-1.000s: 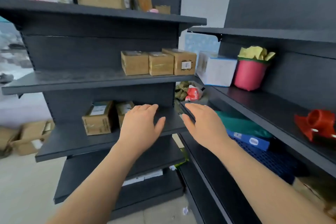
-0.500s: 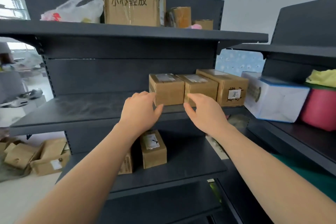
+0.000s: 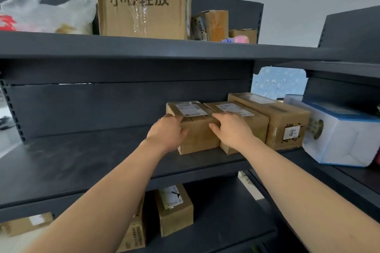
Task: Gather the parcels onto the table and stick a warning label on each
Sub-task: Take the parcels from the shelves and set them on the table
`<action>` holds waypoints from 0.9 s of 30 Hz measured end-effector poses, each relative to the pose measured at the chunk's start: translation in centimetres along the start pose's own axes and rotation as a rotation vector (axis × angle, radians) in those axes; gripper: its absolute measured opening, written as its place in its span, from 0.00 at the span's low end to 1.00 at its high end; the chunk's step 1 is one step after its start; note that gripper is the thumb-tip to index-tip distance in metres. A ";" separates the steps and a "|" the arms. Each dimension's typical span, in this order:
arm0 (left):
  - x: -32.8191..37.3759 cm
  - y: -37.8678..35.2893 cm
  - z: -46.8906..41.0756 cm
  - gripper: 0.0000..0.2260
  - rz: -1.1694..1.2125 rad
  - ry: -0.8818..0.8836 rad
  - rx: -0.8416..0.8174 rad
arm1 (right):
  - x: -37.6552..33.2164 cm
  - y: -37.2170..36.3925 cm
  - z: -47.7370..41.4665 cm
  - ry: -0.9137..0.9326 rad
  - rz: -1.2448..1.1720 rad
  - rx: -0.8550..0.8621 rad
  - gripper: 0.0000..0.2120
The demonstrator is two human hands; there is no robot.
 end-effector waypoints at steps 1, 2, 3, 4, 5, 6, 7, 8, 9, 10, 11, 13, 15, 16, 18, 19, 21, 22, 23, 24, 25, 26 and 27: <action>-0.2 -0.4 -0.3 0.21 0.020 0.001 0.005 | 0.1 -0.2 -0.3 0.004 0.001 0.008 0.21; -0.5 -0.7 -0.4 0.21 0.051 0.007 0.014 | 0.0 -0.4 -0.6 0.008 -0.010 0.016 0.21; -0.8 -1.0 -0.4 0.20 0.089 0.020 0.026 | -0.1 -0.6 -0.7 0.007 -0.041 0.022 0.21; -1.2 -1.1 -0.4 0.20 0.128 0.035 0.042 | -0.2 -0.7 -0.8 0.002 -0.087 0.024 0.21; -1.6 -1.2 -0.3 0.20 0.158 0.048 0.059 | -0.5 -0.8 -0.8 0.002 -0.131 0.029 0.21; -2.1 -1.2 -0.2 0.20 0.181 0.062 0.077 | -0.9 -0.9 -0.9 0.014 -0.163 0.040 0.20; -2.6 -1.1 0.0 0.20 0.201 0.076 0.098 | -1.3 -1.0 -0.9 0.034 -0.183 0.055 0.20; -3.1 -0.8 0.2 0.19 0.219 0.091 0.125 | -1.7 -1.1 -1.1 0.055 -0.199 0.069 0.19; -3.7 -0.5 0.4 0.18 0.234 0.105 0.156 | -2.1 -1.2 -1.3 0.075 -0.216 0.083 0.18; -4.2 -0.2 0.6 0.17 0.246 0.115 0.185 | -2.5 -1.3 -1.5 0.086 -0.229 0.098 0.16; -4.6 0.1 0.8 0.16 0.252 0.122 0.208 | -2.7 -1.3 -1.8 0.087 -0.238 0.110 0.15; -5.2 0.5 0.9 0.15 0.247 0.133 0.234 | -3.1 -1.6 -2.5 0.081 -0.259 0.114 0.13; -5.4 0.7 0.7 0.15 0.220 0.140 0.237 | -3.3 -2.0 -3.0 0.073 -0.282 0.094 0.13; -5.4 0.6 0.5 0.15 0.205 0.147 0.227 | -3.3 -2.3 -3.3 0.061 -0.299 0.071 0.14; -5.5 0.3 0.0 0.16 0.197 0.170 0.188 | -3.4 -3.0 -3.6 0.020 -0.361 -0.001 0.15; -5.5 0.1 -0.3 0.17 0.211 0.180 0.165 | -3.4 -3.4 -3.7 -0.005 -0.399 -0.040 0.17; -5.4 -0.4 -0.6 0.17 0.268 0.192 0.140 | -3.4 -4.0 -3.8 -0.047 -0.458 -0.093 0.19; -5.4 -0.5 -0.6 0.16 0.296 0.195 0.143 | -3.5 -4.2 -3.7 -0.058 -0.473 -0.105 0.19; -5.4 -0.6 -0.5 0.16 0.316 0.197 0.153 | -3.5 -4.3 -3.7 -0.062 -0.481 -0.111 0.19; -5.4 -0.7 -0.4 0.15 0.329 0.196 0.165 | -3.5 -4.2 -3.6 -0.061 -0.484 -0.110 0.19; -5.4 -0.7 -0.2 0.14 0.338 0.192 0.176 | -3.6 -4.2 -3.5 -0.057 -0.486 -0.107 0.20; -5.5 -0.6 0.0 0.14 0.348 0.186 0.184 | -3.6 -4.1 -3.3 -0.054 -0.489 -0.103 0.21; -5.5 -0.6 0.3 0.14 0.360 0.179 0.191 | -3.6 -4.0 -3.1 -0.054 -0.493 -0.098 0.22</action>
Point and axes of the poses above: each hand's wrist, its own z-axis away from the middle knuckle, its own y-axis out of the back of the hand, x = y × z, the point moved 6 cm from there along -z, towards the middle knuckle, and after that the axes turned 9 degrees about x, right-handed, at the moved point
